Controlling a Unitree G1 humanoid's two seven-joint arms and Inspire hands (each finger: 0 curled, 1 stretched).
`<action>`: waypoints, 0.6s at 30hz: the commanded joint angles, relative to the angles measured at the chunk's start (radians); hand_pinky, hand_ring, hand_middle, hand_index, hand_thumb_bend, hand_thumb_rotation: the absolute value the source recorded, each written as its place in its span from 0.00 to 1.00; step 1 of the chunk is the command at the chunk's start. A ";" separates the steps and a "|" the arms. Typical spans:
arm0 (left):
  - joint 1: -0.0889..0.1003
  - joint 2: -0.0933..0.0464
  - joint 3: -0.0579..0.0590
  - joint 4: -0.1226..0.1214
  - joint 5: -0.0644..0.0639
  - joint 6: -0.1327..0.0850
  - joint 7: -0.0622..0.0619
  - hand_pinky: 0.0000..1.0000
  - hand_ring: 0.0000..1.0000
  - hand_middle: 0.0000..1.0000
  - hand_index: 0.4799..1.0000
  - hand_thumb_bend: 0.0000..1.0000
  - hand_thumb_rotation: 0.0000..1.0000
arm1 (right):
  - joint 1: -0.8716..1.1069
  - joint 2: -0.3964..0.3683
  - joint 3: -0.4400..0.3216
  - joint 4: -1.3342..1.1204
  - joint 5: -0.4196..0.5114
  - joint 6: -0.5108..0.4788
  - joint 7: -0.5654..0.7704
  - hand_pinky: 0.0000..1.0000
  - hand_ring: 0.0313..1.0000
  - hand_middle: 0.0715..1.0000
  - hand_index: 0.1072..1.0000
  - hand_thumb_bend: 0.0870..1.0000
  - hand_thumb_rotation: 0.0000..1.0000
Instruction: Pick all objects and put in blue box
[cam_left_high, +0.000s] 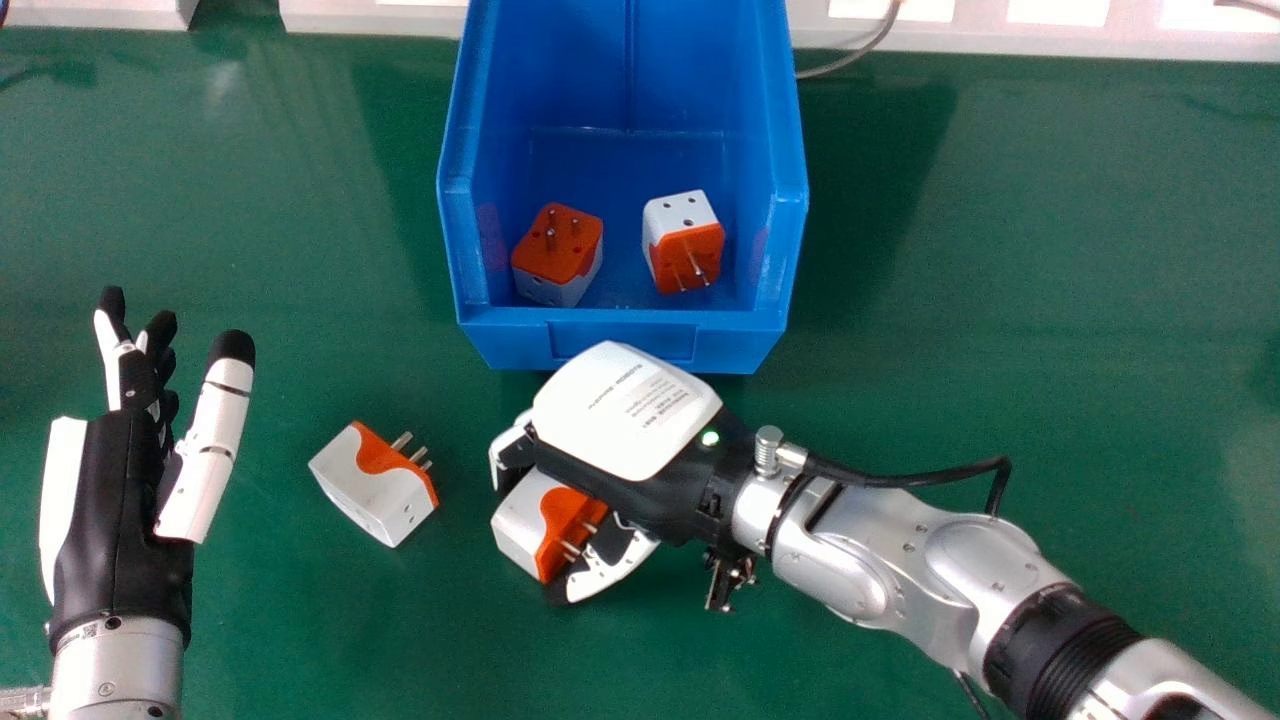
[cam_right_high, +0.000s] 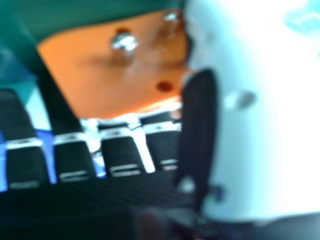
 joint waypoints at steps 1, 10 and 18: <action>0.001 0.015 0.004 -0.035 0.011 -0.007 0.006 1.00 0.99 0.98 0.91 0.46 0.79 | 0.008 -0.020 0.006 0.014 -0.001 -0.005 0.014 0.12 0.14 0.18 0.41 0.44 0.16; 0.002 0.010 0.005 -0.037 0.006 -0.011 0.001 1.00 0.99 0.98 0.90 0.46 0.78 | 0.057 -0.040 -0.020 -0.069 0.053 -0.002 0.042 0.11 0.14 0.17 0.41 0.44 0.15; 0.000 0.006 0.010 -0.033 -0.012 -0.010 -0.005 1.00 0.99 0.98 0.91 0.46 0.78 | 0.237 -0.130 -0.132 -0.503 0.129 0.069 0.191 0.09 0.10 0.13 0.41 0.44 0.15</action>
